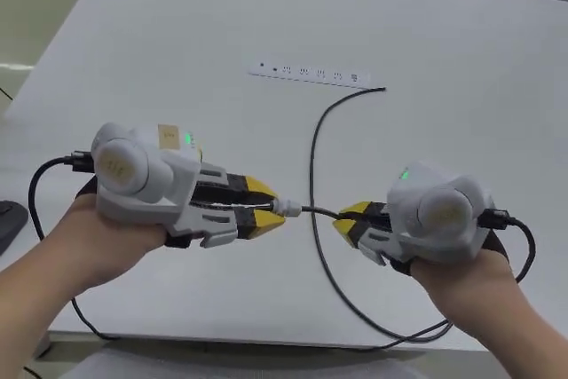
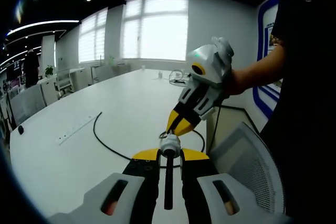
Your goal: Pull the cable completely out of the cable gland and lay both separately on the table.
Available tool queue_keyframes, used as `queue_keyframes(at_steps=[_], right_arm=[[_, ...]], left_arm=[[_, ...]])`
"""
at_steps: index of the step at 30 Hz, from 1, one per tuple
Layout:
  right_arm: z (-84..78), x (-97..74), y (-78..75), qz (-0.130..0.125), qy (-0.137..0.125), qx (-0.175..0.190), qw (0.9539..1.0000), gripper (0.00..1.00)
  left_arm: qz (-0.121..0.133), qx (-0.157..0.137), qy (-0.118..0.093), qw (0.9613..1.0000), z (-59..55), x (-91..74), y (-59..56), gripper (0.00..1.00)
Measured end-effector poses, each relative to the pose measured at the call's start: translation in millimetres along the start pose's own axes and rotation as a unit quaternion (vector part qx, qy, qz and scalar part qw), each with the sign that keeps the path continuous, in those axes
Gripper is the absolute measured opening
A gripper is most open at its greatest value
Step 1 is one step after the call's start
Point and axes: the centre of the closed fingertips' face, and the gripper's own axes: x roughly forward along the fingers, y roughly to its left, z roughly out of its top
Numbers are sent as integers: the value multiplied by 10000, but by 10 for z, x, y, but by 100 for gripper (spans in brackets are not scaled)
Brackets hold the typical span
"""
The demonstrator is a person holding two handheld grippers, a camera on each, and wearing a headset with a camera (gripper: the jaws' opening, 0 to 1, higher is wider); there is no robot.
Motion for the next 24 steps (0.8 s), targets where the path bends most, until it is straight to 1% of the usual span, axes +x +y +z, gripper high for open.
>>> queue_keyframes(at_steps=[4,8,9,10,12,14,16,19,23,24], right_arm=[[-122,25,-44,0,104,346,9993,1],[-260,49,-66,3,267,780,9966,1],[-300,59,-74,0,322,875,9956,1],[-306,64,-86,-14,303,898,9955,1],[-334,66,-88,-4,340,988,9945,1],[-325,59,-82,-6,315,971,9948,1],[-319,57,-87,-16,307,895,9955,1],[-317,57,-81,18,290,895,9956,2],[-315,51,-34,101,283,604,9977,4],[-308,49,-40,85,279,505,9983,4]], left_arm=[[12,-17,6,10000,-10,5,-7,15],[26,-16,4,10000,-14,7,-10,15],[46,-3,-48,10000,7,-1,-9,15],[25,-37,-102,9999,24,-4,-16,15],[33,-54,-71,10000,9,-4,-11,15],[23,-51,-35,10000,-7,1,-14,15],[22,-66,-47,10000,-4,2,-12,15],[15,-88,-71,9999,12,0,-12,15],[-32,-170,-132,9998,43,2,-23,15],[-36,-175,-128,9998,42,3,-24,15]])
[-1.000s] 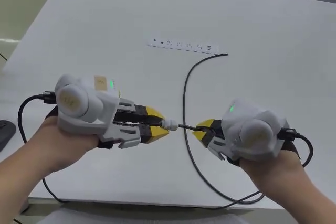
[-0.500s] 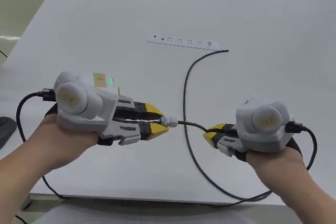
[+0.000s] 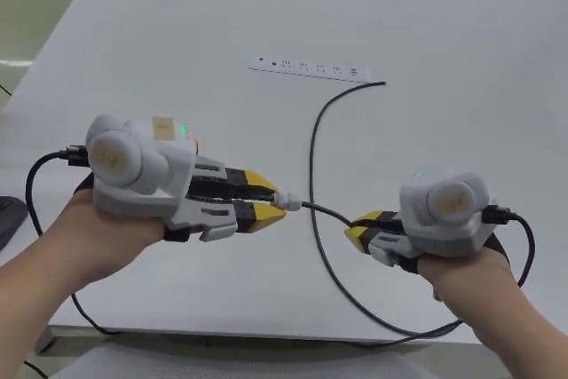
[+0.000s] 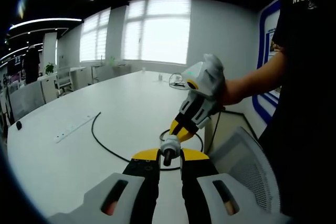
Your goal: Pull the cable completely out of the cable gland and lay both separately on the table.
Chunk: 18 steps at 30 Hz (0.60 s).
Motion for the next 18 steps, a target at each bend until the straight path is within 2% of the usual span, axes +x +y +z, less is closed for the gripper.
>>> queue_keyframes(at_steps=[3,5,6,8,11,13,15,17,18], right_arm=[[49,-30,26,-19,-32,-123,9999,12],[157,-81,62,-45,-118,-455,9989,14],[234,-111,124,4,-158,-790,9967,14],[364,-149,198,-21,-298,-1221,9921,16],[599,-206,376,48,-530,-1822,9818,15],[688,-211,464,132,-655,-2027,9770,14],[745,-186,591,256,-610,-2263,9718,14],[759,-140,648,301,-556,-2467,9670,13],[758,-120,666,330,-563,-2477,9666,12]], left_arm=[[-29,-48,-37,10000,6,6,-3,15],[-14,-23,3,10000,-12,10,4,15],[-19,-33,8,10000,-17,11,4,15],[-38,-69,0,10000,-23,14,0,15],[-38,-81,22,10000,-39,17,3,15],[-43,-84,41,9999,-51,21,3,15],[-51,-72,57,9999,-59,24,0,15],[-53,-80,58,9999,-61,26,-1,15],[-51,-82,56,9999,-60,26,0,15]])
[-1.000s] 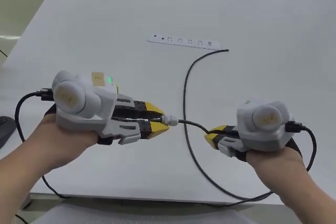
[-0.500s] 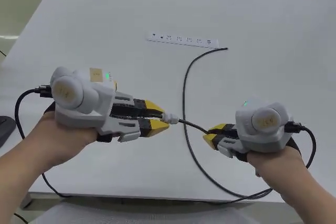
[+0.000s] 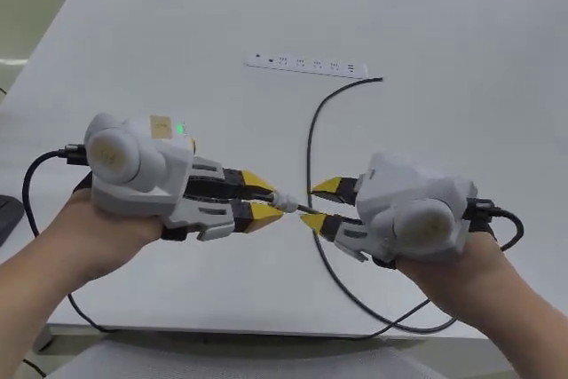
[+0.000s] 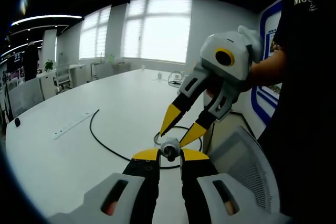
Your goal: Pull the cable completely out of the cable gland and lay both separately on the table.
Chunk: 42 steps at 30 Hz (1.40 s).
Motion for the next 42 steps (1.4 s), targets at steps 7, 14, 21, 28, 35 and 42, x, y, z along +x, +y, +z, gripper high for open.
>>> queue_keyframes(at_steps=[7,14,21,28,35,42], right_arm=[[-66,90,21,182,-9,52,9998,6],[-86,77,39,298,-32,230,9993,0],[-183,29,-18,216,11,432,9988,0],[-387,3,-88,137,173,726,9971,0],[-604,13,-113,129,412,906,9949,0],[-718,52,-197,19,574,848,9947,0]], left_arm=[[-17,1,-8,10000,10,1,-22,15],[-29,-23,-27,10000,23,15,-43,15],[-33,-21,-129,9999,118,23,-45,15],[-23,-43,-205,9998,179,23,-30,15],[17,-109,-246,9996,177,2,-3,15],[93,-78,-184,9998,73,-37,36,15]])
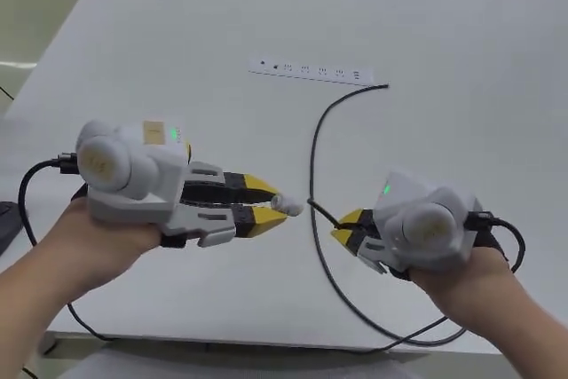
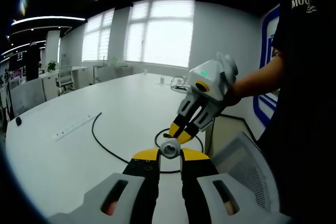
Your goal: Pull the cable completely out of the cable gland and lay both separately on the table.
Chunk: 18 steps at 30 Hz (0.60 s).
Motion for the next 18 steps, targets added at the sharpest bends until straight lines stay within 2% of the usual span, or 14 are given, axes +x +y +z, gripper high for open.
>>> queue_keyframes(at_steps=[11,14,18], right_arm=[[303,128,-73,-49,11,-169,9998,0],[412,183,-95,-51,2,-151,9999,0],[559,279,-104,-27,42,-268,9996,0]], left_arm=[[149,-37,18,9999,-279,-64,59,15],[197,59,-20,9998,-340,-79,66,15],[243,13,-126,9996,-414,-114,84,15]])
